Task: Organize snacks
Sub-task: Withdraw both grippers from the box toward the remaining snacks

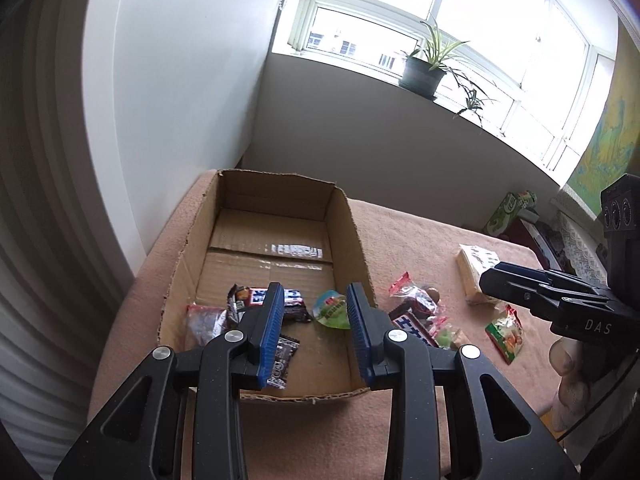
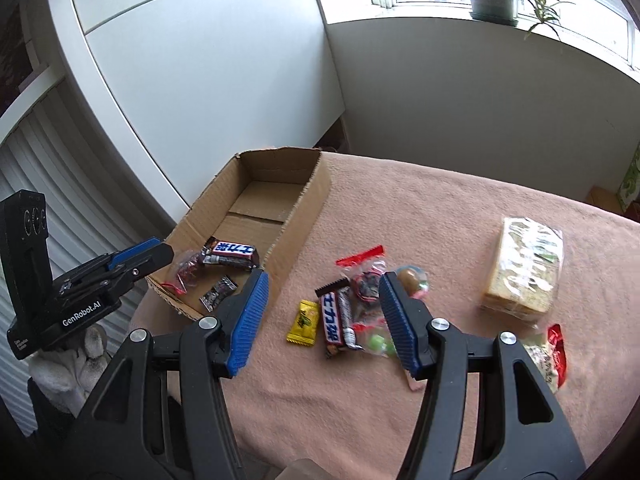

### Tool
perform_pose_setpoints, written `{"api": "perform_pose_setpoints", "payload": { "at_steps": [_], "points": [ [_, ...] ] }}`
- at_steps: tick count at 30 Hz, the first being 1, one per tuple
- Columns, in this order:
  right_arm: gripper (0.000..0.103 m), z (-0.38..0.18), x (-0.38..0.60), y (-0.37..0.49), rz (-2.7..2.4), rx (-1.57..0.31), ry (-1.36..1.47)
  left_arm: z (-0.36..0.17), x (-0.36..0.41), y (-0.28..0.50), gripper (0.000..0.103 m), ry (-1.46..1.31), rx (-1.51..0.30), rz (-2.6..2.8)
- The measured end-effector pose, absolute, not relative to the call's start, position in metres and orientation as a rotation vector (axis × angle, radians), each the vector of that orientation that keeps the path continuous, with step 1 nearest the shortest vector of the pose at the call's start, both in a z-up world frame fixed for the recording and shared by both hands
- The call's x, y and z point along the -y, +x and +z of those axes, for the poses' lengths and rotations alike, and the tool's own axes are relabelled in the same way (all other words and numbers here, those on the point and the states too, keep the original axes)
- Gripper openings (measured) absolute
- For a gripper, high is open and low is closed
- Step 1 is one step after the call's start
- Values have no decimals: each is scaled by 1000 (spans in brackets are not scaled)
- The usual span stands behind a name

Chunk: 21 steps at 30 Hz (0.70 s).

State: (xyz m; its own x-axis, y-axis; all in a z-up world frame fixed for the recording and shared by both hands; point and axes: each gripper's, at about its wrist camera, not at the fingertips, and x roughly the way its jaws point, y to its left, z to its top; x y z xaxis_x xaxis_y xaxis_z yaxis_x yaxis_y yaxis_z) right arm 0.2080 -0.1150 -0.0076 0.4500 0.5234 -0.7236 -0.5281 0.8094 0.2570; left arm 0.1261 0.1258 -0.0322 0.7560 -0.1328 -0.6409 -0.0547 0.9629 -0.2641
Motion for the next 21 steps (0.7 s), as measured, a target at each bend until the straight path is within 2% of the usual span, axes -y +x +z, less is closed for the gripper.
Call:
{"api": "perform_pose_setpoints", "payload": {
  "at_steps": [2,5,15,21],
  "points": [
    [60,-11,135,208,620,-900,8,-31,-117,122,34,-274,-716,-65],
    [60,-17,167,208,586,-926,42,-31,-100,115,45,-262,-716,-93],
    [60,-60,252,207,465,-1045,179,-48,-34,108,45,-220,-784,-220],
    [60,-71,268,224,471,-1077,271,-63,-5,111,45,-209,-831,-270]
  ]
}}
